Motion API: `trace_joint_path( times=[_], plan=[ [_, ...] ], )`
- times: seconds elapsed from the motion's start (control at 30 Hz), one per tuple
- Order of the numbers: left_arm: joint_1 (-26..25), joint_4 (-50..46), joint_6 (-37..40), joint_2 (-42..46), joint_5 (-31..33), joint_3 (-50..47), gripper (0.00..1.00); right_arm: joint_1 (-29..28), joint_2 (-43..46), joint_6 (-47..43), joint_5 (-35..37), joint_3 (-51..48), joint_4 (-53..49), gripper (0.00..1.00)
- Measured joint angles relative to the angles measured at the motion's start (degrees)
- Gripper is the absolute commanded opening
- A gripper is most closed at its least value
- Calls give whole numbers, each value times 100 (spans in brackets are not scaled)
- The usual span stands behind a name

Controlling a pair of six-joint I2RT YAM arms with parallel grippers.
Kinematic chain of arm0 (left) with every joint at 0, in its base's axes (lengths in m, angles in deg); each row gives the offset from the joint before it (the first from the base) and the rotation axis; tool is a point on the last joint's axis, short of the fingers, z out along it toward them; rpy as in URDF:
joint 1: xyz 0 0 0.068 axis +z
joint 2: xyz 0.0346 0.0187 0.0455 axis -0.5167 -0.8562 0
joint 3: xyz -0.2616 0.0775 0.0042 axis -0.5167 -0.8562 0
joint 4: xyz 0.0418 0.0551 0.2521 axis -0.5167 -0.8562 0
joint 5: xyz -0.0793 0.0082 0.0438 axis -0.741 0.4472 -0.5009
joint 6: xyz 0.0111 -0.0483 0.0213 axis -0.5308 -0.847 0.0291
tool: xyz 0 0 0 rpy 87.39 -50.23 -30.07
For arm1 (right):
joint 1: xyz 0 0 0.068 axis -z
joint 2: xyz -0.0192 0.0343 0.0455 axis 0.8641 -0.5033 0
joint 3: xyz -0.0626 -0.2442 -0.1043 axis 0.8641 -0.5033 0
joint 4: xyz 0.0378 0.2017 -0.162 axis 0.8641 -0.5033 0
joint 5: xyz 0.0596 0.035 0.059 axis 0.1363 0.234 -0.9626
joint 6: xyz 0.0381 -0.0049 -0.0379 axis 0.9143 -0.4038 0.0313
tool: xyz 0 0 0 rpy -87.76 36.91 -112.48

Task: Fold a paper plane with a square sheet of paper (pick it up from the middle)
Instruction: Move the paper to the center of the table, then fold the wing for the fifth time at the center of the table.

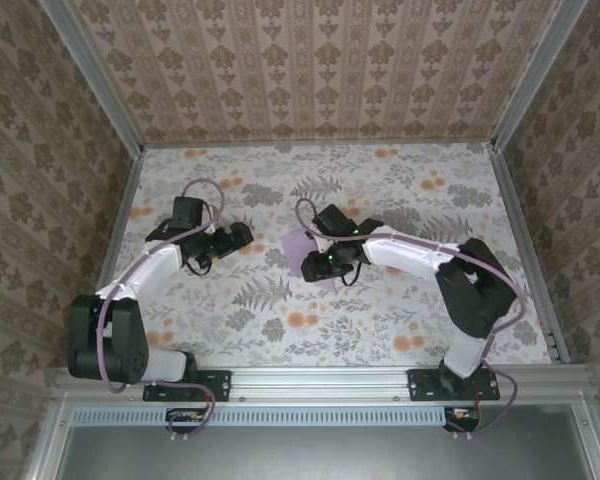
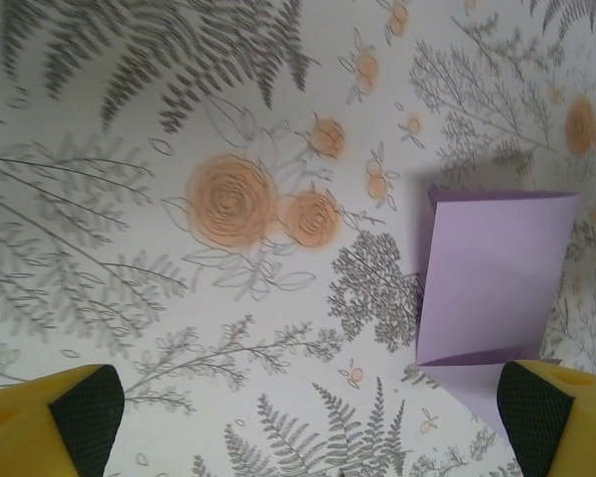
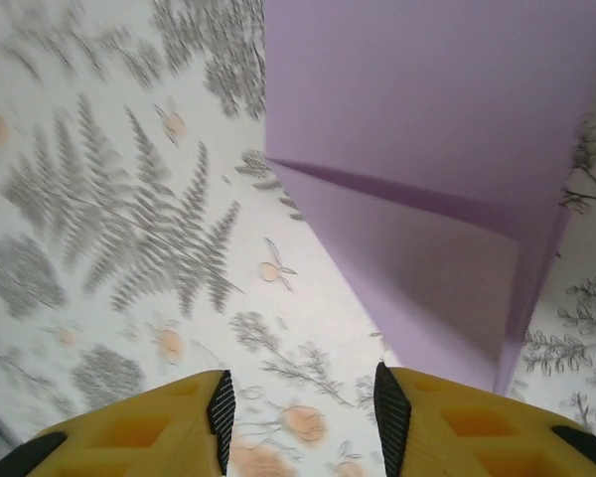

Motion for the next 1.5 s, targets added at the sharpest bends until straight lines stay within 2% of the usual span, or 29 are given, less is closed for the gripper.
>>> trace_joint_path(
  times=[0.13, 0.4, 0.67, 1.13, 1.33, 1.5],
  plan=[
    [-332, 76, -85, -103, -24, 2, 100, -76, 516, 946, 474, -400, 452, 43],
    [-848, 673, -544, -203, -184, -31, 100, -85, 63, 1884, 879, -498, 1029, 35],
    [-911, 876, -603, -643, -605, -9, 97, 50, -649, 2120, 848, -391, 1344, 33],
    [-1198, 1054, -951, -1029, -905, -2, 89, 289, -741, 2205, 470, -468, 1943, 33],
    [-1320, 1283, -1314, -1193, -1010, -4, 78, 457, -745, 2271, 332, -671, 2144, 33],
    [-1399, 1462, -1598, -1351, -1119, -4, 62, 595, -767, 2439, 74, -942, 2538, 33]
  ],
)
